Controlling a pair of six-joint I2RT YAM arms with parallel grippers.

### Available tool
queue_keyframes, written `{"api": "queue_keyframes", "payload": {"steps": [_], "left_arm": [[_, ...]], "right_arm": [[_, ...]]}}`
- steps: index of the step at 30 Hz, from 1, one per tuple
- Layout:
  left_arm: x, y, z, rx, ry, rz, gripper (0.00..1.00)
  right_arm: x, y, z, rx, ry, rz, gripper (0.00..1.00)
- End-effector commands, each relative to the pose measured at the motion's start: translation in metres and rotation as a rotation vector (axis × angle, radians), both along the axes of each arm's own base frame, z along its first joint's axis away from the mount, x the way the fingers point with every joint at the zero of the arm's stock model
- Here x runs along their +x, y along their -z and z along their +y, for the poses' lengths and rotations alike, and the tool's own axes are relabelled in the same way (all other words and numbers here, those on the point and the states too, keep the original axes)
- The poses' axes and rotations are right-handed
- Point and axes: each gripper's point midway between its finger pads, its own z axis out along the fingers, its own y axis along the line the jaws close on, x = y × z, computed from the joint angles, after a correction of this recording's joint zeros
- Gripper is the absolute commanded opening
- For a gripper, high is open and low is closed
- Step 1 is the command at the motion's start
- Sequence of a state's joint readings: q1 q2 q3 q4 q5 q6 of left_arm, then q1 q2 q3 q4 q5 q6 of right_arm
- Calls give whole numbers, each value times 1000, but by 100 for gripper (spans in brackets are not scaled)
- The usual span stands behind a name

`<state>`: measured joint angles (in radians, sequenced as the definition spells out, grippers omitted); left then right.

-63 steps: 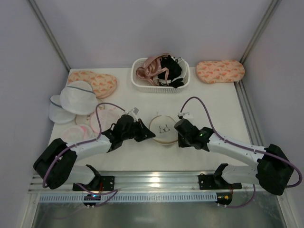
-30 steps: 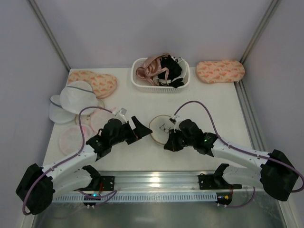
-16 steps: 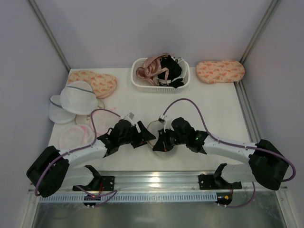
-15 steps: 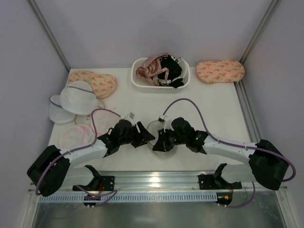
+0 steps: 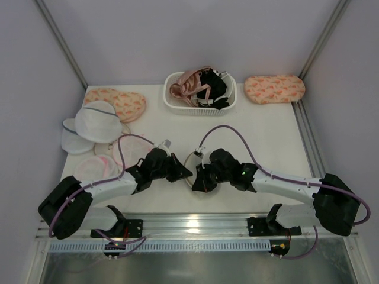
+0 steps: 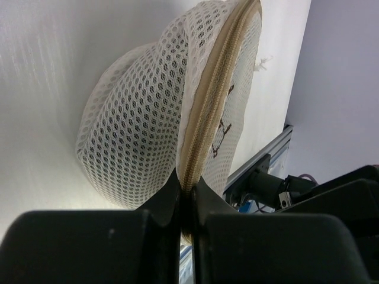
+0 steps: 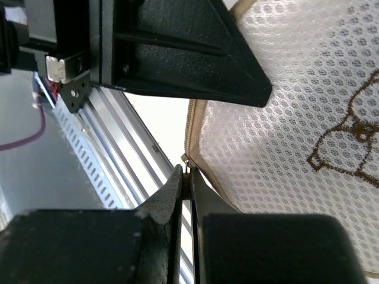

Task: Unzip the laundry bag and remove the bra

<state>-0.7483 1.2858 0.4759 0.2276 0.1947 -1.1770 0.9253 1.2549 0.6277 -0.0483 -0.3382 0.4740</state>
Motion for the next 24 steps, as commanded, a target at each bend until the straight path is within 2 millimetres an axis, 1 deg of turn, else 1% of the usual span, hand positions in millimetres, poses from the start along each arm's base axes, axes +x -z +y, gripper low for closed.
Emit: {"api": "queue_keyframes", "payload": {"steps": [1,3,5,10,12,13,15,16,17,18,19,20,22,23,24], "left_arm": [[15,-12,-4,-8,-25,-61,0],[17,-12,-2,-1,-30,-67,0],[18,-14,-2,-1,-29,-73,0],[21,-16,1,10,-30,-80,0],[21,-17,3,12,-29,-83,0],[22,-17,3,15,-28,-84,0],[22,-16,4,18,-26,-84,0],[22,-16,5,21,-24,-86,0],[22,-16,5,21,-22,-85,0],[22,-16,5,22,-20,-86,0],[21,-16,5,22,-15,-85,0],[22,-15,6,25,-12,-87,0],[21,-15,6,29,-5,-86,0],[22,-15,6,29,-4,-87,0],[23,-15,7,31,-3,-90,0]], "right_arm": [[-18,-2,-9,-84,-79,-5,4],[-25,5,-16,-133,-84,6,4],[-31,18,-29,-202,-72,40,4],[-32,52,-61,-394,12,99,4],[-27,59,-70,-455,63,102,4],[-26,65,-80,-511,92,109,4],[-6,65,-91,-580,206,56,4],[-3,68,-100,-629,244,51,4],[10,64,-105,-653,311,15,4],[16,64,-111,-672,348,3,4],[23,64,-122,-708,400,-1,4],[35,60,-129,-729,474,-34,4],[48,55,-147,-764,577,-54,4],[55,51,-152,-767,613,-72,4],[65,43,-162,-772,679,-120,4]]}}
